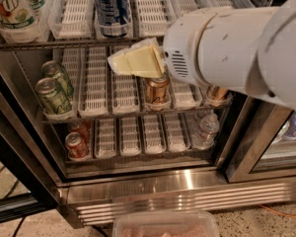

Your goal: Pick pepsi can from top shelf of fridge

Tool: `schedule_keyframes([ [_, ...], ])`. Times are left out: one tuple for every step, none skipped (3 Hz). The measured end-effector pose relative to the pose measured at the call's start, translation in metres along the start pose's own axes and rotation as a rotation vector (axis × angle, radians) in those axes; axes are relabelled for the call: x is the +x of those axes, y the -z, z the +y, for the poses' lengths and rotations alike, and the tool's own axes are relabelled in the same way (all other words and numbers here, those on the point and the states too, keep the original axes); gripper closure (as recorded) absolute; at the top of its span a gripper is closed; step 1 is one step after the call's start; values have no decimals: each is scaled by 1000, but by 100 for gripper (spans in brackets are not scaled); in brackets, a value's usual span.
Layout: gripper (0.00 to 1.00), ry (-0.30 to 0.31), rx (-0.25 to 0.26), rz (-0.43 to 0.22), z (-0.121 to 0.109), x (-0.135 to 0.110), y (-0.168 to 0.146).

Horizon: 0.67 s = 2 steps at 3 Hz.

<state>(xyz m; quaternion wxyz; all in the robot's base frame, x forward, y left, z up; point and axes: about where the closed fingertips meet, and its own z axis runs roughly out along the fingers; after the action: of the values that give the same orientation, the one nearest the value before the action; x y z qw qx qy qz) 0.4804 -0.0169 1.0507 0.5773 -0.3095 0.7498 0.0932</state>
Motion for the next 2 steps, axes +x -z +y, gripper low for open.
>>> schedule_keyframes([
  [14, 43, 16, -34, 4, -8, -10],
  [11, 97, 45, -86, 7, -16, -24],
])
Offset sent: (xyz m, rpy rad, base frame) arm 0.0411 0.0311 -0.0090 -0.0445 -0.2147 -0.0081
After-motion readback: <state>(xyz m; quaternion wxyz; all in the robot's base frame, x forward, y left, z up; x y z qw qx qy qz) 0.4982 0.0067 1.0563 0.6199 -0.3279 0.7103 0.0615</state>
